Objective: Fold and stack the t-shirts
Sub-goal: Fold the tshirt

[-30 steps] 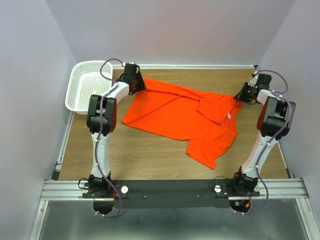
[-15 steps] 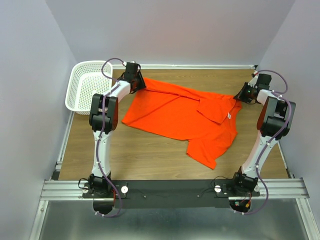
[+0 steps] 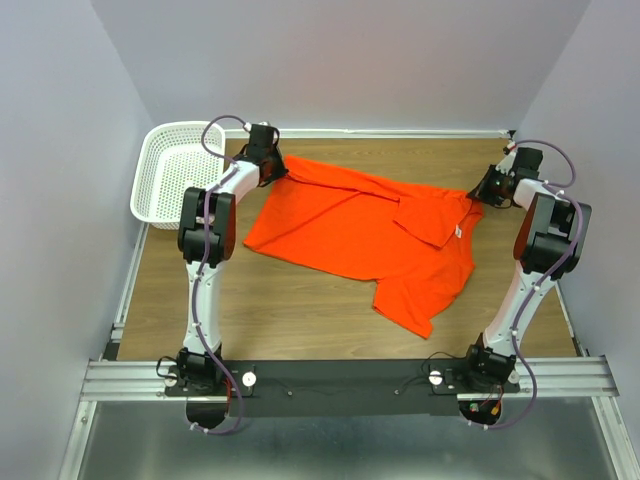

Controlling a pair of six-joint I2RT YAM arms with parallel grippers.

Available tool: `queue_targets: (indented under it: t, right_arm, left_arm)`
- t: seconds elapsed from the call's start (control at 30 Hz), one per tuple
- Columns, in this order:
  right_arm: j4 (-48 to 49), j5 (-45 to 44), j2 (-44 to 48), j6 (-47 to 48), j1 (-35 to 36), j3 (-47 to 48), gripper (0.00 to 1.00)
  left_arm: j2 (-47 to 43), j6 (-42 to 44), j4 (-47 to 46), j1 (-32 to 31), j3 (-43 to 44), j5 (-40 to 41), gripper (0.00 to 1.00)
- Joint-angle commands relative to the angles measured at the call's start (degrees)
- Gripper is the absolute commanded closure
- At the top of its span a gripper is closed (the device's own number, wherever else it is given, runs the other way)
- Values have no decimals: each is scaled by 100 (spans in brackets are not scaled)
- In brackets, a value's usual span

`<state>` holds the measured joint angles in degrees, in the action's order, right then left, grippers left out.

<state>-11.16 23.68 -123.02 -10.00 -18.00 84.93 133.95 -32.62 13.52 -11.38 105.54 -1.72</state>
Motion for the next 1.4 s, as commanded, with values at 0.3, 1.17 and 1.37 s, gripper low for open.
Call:
queue_targets:
  t: [0.3,1.17,1.37]
  right_arm:
    - [61,-22,-46,33,-55,112,100]
    - [61,93,-99,33,-63,138,100]
    - [61,128,-90,59,-63,130,99]
  left_arm:
    - [-264,282,125,311,-173,356,100]
    - [-661,862,-790,329,-563,-637,57]
    - [-116,951,-421,347,159,-760,55]
